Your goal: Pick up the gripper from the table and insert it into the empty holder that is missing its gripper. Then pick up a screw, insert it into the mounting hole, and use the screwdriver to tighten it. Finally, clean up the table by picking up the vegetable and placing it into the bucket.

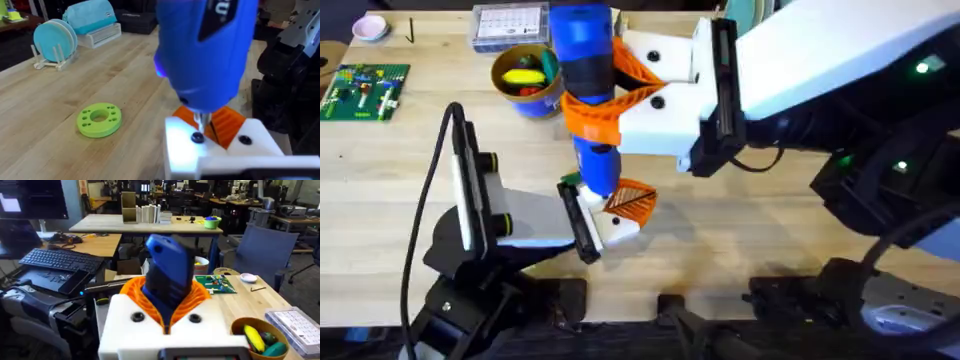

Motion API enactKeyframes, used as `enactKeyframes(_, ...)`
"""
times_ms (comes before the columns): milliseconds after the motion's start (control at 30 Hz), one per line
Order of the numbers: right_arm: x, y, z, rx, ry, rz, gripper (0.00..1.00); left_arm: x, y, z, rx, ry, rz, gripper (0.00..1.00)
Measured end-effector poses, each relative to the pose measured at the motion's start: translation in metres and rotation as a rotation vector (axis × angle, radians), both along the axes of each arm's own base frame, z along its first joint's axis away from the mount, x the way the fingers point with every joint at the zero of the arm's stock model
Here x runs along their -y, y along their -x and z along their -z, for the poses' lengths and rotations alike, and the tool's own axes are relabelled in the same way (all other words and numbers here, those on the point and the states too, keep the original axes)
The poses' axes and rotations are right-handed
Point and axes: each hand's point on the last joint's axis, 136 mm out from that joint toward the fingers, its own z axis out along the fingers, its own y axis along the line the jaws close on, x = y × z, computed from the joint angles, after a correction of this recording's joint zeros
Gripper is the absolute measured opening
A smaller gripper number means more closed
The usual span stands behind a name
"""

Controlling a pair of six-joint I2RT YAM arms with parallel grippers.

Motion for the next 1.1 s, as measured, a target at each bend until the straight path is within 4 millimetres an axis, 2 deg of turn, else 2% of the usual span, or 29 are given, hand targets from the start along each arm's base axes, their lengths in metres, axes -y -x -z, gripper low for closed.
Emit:
enactKeyframes(867,-0.004,-0.005,0.01,-0.025,0.024,0.007,0.022,0.0,0.0,0.0,-0.001,0.0,0.001,0.004)
enactKeyframes(967,-0.003,-0.004,0.003,-0.004,0.002,0.007,0.022,0.0,0.0,0.0,0.0,0.0,0.0,0.004)
enactKeyframes(1100,0.002,0.0,-0.014,0.052,-0.054,0.008,0.022,0.0,0.0,0.0,0.0,0.0,0.0,0.004)
